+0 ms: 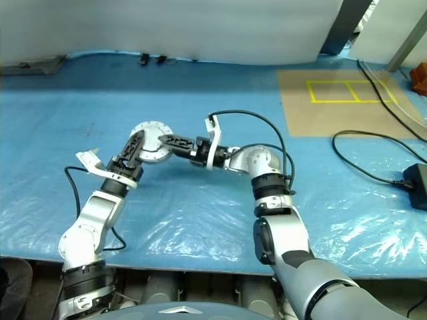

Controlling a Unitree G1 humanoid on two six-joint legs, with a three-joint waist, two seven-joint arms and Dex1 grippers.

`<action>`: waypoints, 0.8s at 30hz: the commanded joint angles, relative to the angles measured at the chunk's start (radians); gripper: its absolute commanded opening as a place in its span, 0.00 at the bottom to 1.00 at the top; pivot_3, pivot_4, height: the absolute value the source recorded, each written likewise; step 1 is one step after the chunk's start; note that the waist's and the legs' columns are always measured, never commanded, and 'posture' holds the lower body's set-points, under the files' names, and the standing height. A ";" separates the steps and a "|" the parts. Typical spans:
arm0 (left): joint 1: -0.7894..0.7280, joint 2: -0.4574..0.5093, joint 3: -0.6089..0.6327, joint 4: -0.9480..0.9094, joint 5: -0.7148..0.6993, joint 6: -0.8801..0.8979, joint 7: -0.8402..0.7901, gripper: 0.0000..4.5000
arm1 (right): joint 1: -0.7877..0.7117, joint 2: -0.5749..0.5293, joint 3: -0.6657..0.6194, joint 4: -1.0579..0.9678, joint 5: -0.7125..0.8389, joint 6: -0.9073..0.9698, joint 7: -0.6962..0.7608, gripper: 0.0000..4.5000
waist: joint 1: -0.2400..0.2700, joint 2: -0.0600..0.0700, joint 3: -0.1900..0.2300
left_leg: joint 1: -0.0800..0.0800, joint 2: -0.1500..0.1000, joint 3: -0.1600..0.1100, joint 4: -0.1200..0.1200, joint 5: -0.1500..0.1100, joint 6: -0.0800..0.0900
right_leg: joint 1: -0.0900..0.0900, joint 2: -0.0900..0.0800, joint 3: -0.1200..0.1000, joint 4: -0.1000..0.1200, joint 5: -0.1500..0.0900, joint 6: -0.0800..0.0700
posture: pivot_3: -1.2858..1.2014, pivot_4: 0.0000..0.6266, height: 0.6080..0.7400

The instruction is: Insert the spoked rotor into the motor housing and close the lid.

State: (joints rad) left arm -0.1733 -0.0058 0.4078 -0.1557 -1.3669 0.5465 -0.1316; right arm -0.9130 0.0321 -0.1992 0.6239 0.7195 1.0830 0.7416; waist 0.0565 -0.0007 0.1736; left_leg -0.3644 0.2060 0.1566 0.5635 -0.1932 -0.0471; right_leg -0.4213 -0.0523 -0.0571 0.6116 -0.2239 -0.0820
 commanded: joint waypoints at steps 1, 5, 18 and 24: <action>-0.056 -0.017 0.081 0.013 -0.035 -0.107 0.017 0.64 | -0.030 0.007 -0.020 0.006 0.009 -0.034 0.001 0.86 | -0.001 -0.001 0.000 | 0.000 0.000 0.000 0.000 0.000 0.000 | 0.000 0.000 0.000 0.000 0.000 0.000 | 0.52 0.24 1.00; -0.119 0.029 0.169 0.141 0.067 -0.259 -0.008 0.64 | -0.024 0.001 -0.012 -0.010 0.002 -0.043 -0.003 0.86 | -0.010 -0.001 0.000 | -0.001 0.000 -0.001 0.000 0.000 0.000 | 0.000 0.001 0.000 0.000 0.000 0.000 | 0.52 0.24 1.00; -0.344 0.229 0.331 0.719 0.303 -0.570 -0.121 0.64 | 0.015 0.013 -0.007 -0.103 0.018 -0.025 -0.032 0.86 | 0.021 -0.008 0.000 | -0.004 0.000 -0.006 0.004 0.002 0.003 | 0.000 0.000 -0.006 0.000 0.003 0.004 | 0.52 0.24 1.00; -0.370 0.243 0.355 0.792 0.348 -0.607 -0.127 0.64 | 0.018 0.012 -0.011 -0.112 0.013 -0.035 -0.038 0.86 | 0.029 -0.010 0.000 | -0.004 0.001 -0.007 0.007 0.000 0.000 | 0.000 -0.001 -0.006 0.005 0.003 0.004 | 0.52 0.24 1.00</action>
State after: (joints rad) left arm -0.5222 0.2134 0.7469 0.6606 -1.0334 -0.0306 -0.2335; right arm -0.8896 0.0433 -0.2014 0.5470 0.7108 1.0552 0.6985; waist 0.0855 -0.0104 0.1734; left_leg -0.3680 0.2068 0.1497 0.5712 -0.1932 -0.0473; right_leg -0.4213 -0.0536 -0.0630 0.6172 -0.2213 -0.0778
